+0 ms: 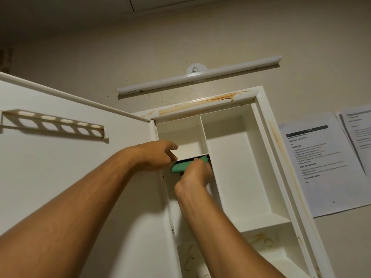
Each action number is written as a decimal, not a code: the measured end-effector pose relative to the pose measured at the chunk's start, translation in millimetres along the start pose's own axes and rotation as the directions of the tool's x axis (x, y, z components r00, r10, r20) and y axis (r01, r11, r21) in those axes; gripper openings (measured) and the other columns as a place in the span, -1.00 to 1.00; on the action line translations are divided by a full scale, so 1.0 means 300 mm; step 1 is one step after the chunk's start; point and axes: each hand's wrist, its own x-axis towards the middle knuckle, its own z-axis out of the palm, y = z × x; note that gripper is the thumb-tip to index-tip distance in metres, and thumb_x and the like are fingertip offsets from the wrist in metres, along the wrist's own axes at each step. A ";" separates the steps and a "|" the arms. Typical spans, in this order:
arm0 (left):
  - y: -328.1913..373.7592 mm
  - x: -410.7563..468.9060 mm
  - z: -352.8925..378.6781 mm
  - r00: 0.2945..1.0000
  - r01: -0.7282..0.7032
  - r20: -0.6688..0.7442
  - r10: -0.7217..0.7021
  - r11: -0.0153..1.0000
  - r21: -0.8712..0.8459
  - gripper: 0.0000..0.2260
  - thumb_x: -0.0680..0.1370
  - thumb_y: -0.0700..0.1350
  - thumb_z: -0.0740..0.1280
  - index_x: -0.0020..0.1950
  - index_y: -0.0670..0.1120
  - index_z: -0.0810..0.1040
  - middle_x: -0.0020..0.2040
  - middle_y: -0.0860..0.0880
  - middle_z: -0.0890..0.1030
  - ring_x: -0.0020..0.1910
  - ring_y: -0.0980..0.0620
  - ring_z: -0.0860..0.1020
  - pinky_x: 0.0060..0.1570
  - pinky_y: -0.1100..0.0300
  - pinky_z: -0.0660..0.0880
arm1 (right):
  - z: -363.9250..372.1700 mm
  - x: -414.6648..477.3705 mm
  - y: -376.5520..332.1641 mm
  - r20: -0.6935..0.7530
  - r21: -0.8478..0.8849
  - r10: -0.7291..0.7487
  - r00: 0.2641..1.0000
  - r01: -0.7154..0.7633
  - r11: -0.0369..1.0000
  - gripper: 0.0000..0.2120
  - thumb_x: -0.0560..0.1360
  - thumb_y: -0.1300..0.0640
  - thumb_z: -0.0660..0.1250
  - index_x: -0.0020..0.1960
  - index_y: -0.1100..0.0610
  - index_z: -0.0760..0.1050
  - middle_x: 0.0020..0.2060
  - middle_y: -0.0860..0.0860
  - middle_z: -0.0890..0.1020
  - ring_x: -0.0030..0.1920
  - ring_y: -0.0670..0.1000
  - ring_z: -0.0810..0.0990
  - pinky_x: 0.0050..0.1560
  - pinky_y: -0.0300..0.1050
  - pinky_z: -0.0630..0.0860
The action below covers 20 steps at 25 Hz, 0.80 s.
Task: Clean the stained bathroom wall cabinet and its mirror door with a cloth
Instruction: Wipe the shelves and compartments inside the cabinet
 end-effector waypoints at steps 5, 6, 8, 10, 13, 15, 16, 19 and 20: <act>-0.006 0.001 -0.005 1.000 -0.016 0.015 0.016 1.000 0.003 -0.34 0.55 -0.42 0.18 0.64 -0.09 0.18 0.49 -0.08 0.48 0.48 -0.05 0.42 0.49 0.01 0.35 | 0.035 0.041 -0.033 -0.106 0.010 0.052 0.993 -0.051 0.999 -0.67 0.60 0.32 0.17 0.32 0.19 0.51 0.07 0.09 0.61 -0.16 0.07 0.56 -0.12 -0.03 0.53; -0.004 -0.002 -0.009 1.000 -0.018 0.018 0.018 1.000 0.006 -0.33 0.55 -0.42 0.18 0.64 -0.09 0.18 0.49 -0.07 0.48 0.48 -0.04 0.43 0.48 0.03 0.36 | 0.028 0.033 -0.034 -0.088 -0.002 0.049 0.995 -0.050 0.999 -0.67 0.60 0.33 0.16 0.32 0.18 0.51 0.06 0.09 0.61 -0.18 0.05 0.55 -0.15 -0.05 0.53; -0.005 -0.009 -0.001 1.000 -0.015 0.024 0.015 1.000 0.007 -0.33 0.55 -0.41 0.18 0.64 -0.08 0.18 0.50 -0.06 0.47 0.48 -0.04 0.43 0.48 0.03 0.37 | -0.007 0.003 -0.021 -0.013 -0.013 0.035 0.999 -0.035 0.999 -0.64 0.59 0.36 0.12 0.31 0.17 0.52 0.02 0.08 0.61 -0.19 0.04 0.57 -0.25 -0.10 0.53; -0.012 -0.009 0.000 0.999 -0.025 0.026 0.025 1.000 -0.006 -0.35 0.56 -0.40 0.17 0.64 -0.08 0.18 0.51 -0.07 0.45 0.50 -0.05 0.40 0.51 0.00 0.32 | -0.010 0.001 -0.015 0.008 -0.021 -0.018 1.000 0.018 1.000 -0.63 0.59 0.38 0.12 0.29 0.16 0.53 0.03 0.10 0.63 -0.18 0.05 0.60 -0.24 -0.09 0.57; -0.002 -0.007 -0.013 0.999 -0.036 0.016 0.037 0.998 -0.056 -0.45 0.64 -0.24 0.23 0.63 -0.07 0.22 0.58 -0.05 0.34 0.56 -0.03 0.29 0.57 0.02 0.21 | 0.011 0.047 0.006 -0.050 -0.107 -0.038 0.998 0.032 0.994 -0.63 0.60 0.35 0.21 0.37 0.16 0.49 0.05 0.06 0.60 -0.11 0.08 0.59 -0.09 -0.01 0.57; 0.016 -0.013 -0.026 0.999 -0.011 0.029 0.014 0.992 -0.129 -0.53 0.70 -0.11 0.22 0.61 -0.11 0.26 0.57 -0.08 0.36 0.50 -0.02 0.36 0.50 0.11 0.28 | 0.000 0.050 0.021 -0.065 -0.120 -0.048 0.997 0.041 0.992 -0.62 0.57 0.39 0.22 0.34 0.15 0.54 0.06 0.06 0.63 -0.08 0.08 0.63 -0.07 -0.02 0.61; 0.025 -0.017 -0.027 0.998 0.011 0.056 -0.001 0.985 -0.174 -0.55 0.72 -0.03 0.17 0.59 -0.14 0.28 0.53 -0.11 0.42 0.44 -0.02 0.42 0.42 0.13 0.33 | -0.020 0.048 0.030 -0.043 -0.120 -0.045 0.998 0.040 0.992 -0.64 0.55 0.41 0.21 0.25 0.15 0.58 0.03 0.07 0.66 -0.09 0.08 0.65 -0.08 -0.02 0.64; 0.040 -0.023 -0.035 0.993 0.066 0.110 -0.043 0.974 -0.217 -0.42 0.72 0.19 0.02 0.57 -0.18 0.34 0.47 -0.12 0.49 0.41 -0.02 0.47 0.25 0.22 0.33 | -0.048 0.013 0.045 0.046 -0.190 -0.038 0.998 0.046 0.981 -0.68 0.52 0.46 0.20 0.07 0.14 0.59 -0.07 0.06 0.66 -0.10 0.07 0.65 -0.06 -0.05 0.64; 0.043 -0.024 -0.038 0.993 0.075 0.111 -0.051 0.971 -0.227 -0.40 0.71 0.23 0.01 0.58 -0.16 0.33 0.47 -0.11 0.49 0.41 -0.01 0.48 0.23 0.23 0.32 | -0.036 0.023 0.052 0.029 -0.229 -0.043 0.999 0.048 0.972 -0.67 0.51 0.45 0.21 0.13 0.15 0.58 -0.03 0.07 0.66 -0.08 0.09 0.65 -0.04 -0.04 0.63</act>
